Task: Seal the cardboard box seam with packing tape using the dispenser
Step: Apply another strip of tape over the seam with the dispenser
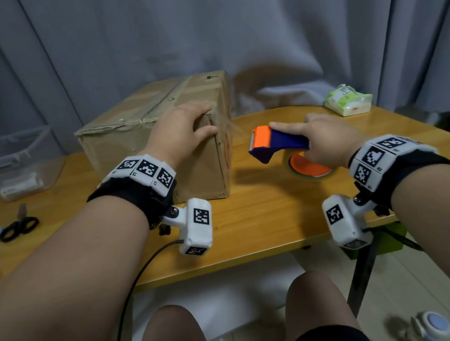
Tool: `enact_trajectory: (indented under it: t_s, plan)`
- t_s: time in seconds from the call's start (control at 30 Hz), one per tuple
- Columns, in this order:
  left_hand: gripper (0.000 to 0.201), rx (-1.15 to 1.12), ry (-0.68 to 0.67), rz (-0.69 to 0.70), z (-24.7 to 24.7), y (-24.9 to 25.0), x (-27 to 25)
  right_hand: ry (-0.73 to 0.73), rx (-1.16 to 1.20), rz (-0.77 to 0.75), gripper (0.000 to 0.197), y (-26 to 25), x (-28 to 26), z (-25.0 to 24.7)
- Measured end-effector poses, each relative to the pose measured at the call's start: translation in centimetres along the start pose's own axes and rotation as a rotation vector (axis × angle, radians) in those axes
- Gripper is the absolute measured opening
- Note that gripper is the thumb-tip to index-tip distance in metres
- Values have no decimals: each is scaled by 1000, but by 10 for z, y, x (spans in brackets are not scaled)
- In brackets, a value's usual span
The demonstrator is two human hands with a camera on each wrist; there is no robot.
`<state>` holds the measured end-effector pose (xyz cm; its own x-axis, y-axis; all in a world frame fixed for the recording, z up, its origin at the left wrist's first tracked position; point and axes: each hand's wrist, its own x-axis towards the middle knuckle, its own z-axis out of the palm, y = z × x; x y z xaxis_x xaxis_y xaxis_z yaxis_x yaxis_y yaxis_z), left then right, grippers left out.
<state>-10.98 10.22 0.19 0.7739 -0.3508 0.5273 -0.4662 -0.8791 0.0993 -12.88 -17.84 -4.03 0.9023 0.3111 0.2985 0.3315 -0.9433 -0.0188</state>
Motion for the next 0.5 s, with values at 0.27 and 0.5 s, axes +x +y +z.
enact_trajectory:
  t_s: [0.27, 0.5]
  plan:
    - [52, 25, -8, -1, 4, -3, 1, -141, -128, 18, 72, -39, 24, -23]
    - [52, 13, 7, 7, 4, -2, 1, -195, -115, 39, 75, -47, 29, -19]
